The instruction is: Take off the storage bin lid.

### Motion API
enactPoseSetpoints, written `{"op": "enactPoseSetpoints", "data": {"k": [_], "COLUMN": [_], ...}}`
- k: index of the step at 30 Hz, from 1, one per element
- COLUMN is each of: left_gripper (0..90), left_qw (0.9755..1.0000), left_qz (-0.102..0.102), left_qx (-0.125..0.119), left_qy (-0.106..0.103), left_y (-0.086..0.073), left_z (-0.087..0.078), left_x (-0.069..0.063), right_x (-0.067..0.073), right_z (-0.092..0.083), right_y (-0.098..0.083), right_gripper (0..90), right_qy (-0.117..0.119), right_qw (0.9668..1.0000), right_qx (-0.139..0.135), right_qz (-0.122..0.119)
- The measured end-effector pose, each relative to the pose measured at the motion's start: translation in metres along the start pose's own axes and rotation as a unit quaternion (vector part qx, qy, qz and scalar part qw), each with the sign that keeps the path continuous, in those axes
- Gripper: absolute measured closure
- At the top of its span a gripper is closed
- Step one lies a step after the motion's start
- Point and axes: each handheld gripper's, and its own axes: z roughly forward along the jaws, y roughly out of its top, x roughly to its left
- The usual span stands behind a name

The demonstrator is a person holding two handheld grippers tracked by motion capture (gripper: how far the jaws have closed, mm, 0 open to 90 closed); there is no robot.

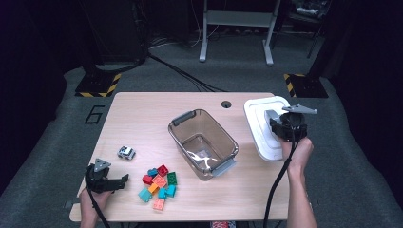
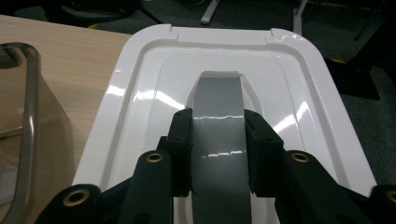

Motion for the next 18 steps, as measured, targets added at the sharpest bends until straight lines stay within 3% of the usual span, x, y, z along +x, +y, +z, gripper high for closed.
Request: {"op": "enactPoseSetpoints", "data": {"k": [8,18], "left_gripper": [1.3,1.4], "left_qw": [1.0,1.0], "left_qz": [0.0,0.0], "left_qx": [0.0,0.0], "left_qy": [0.0,0.0], "left_y": [0.0,0.0], "left_z": [0.0,0.0], "left_x": [0.0,0.0], "right_x": [-0.01,-0.011], "right_z": [0.013,0.046], "right_y": [-0.017,-0.049], "right_gripper": [66.9,66.8], "right_qy": [-0.013,-0.031], "right_qw": [0.9995,0.9973], "right_qx": [0.015,0.039], "right_qz": [0.024,0.054]}}
